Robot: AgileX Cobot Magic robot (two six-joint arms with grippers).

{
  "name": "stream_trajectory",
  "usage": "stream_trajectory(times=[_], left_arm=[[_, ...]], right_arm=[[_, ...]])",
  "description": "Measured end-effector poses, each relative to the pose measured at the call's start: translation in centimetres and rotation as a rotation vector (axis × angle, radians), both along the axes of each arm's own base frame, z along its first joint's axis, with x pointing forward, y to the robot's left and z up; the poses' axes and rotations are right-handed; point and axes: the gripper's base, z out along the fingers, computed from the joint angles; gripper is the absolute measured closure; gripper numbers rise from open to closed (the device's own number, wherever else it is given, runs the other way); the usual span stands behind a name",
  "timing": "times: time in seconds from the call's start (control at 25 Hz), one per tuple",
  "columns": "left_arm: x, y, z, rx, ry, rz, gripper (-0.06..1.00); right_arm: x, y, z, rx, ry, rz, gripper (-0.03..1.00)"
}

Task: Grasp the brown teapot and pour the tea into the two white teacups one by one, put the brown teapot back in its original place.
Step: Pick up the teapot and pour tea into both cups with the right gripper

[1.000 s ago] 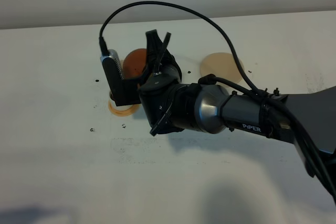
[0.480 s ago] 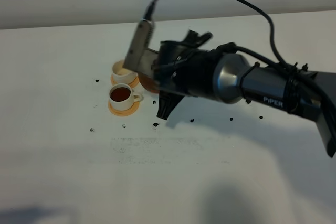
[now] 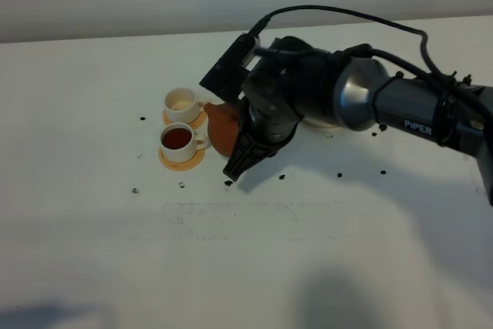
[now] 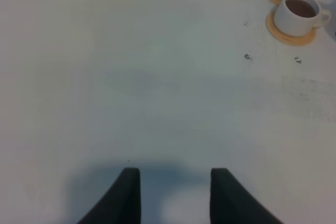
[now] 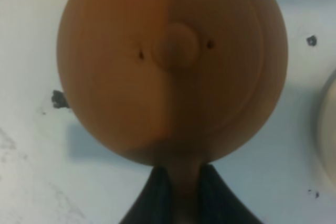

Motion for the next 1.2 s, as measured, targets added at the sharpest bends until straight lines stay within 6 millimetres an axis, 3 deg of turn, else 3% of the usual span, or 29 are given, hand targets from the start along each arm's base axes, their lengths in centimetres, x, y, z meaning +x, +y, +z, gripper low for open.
stream_trajectory(times=[0.28, 0.4, 0.6, 1.0, 1.2], left_arm=[[0.0, 0.0, 0.0, 0.0, 0.0, 0.0, 0.64], [0.0, 0.0, 0.0, 0.0, 0.0, 0.0, 0.64], [0.0, 0.0, 0.0, 0.0, 0.0, 0.0, 0.64], [0.0, 0.0, 0.0, 0.0, 0.0, 0.0, 0.64], [0.0, 0.0, 0.0, 0.0, 0.0, 0.0, 0.64]], right_arm=[[1.2, -0.8, -3.0, -0.001, 0.069, -0.04, 0.87], [1.4, -0.9, -3.0, 0.003, 0.069, -0.035, 0.87], [1.9, -0.7, -1.9, -0.009, 0.029, -0.018, 0.87], [4.6, -0.6, 2.6, -0.109, -0.257, 0.115, 0.87], [5.6, -0.2, 3.0, -0.118, -0.347, 0.161, 0.87]])
